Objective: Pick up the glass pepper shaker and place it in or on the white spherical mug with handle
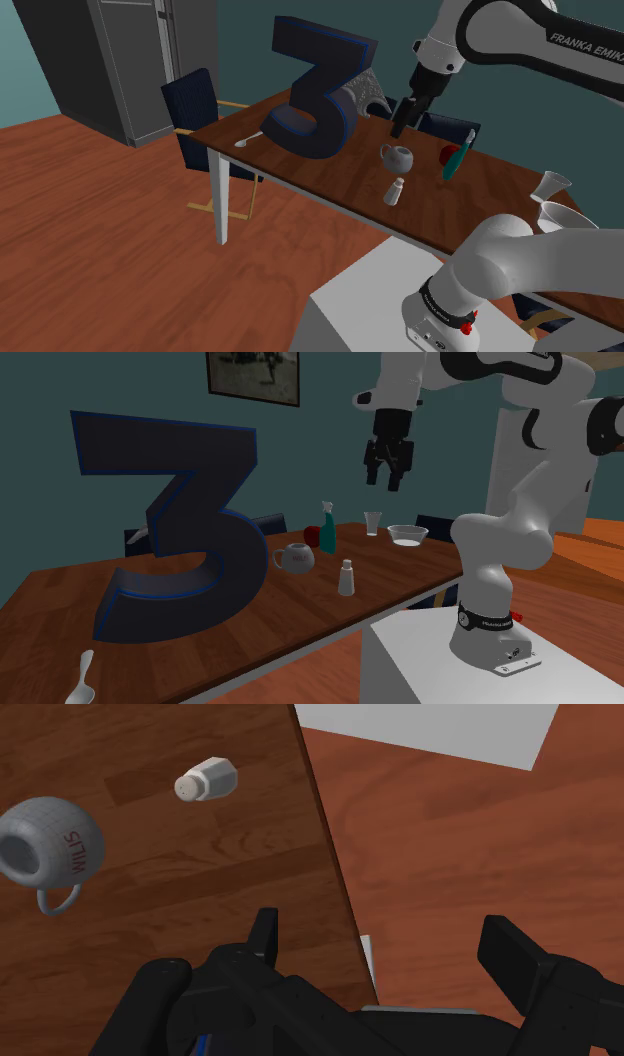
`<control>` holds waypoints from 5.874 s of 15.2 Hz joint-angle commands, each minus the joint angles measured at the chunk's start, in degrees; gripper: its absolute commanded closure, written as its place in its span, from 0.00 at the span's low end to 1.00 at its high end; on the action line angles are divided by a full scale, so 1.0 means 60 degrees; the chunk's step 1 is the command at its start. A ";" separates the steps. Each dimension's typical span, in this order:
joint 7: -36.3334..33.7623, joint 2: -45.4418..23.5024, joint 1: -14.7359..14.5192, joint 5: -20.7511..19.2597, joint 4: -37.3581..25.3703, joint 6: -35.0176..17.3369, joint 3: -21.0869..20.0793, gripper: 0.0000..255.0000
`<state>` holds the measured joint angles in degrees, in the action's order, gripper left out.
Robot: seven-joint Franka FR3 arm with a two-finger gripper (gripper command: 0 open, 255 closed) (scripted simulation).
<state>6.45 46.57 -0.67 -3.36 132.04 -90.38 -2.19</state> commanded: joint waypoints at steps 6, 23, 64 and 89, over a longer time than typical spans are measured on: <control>0.0688 0.0205 0.0270 -0.0335 0.1297 -0.1133 0.0919 0.00; 0.3382 -0.2052 0.1251 -0.1383 0.3647 -0.5739 0.4550 0.00; 0.3558 -0.2134 0.1213 -0.1263 0.3093 -0.5256 0.4667 1.00; 0.4546 -0.3779 0.0750 -0.0590 -0.0895 -0.2939 0.5234 1.00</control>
<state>32.30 26.58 4.31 -7.56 129.09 -107.75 27.91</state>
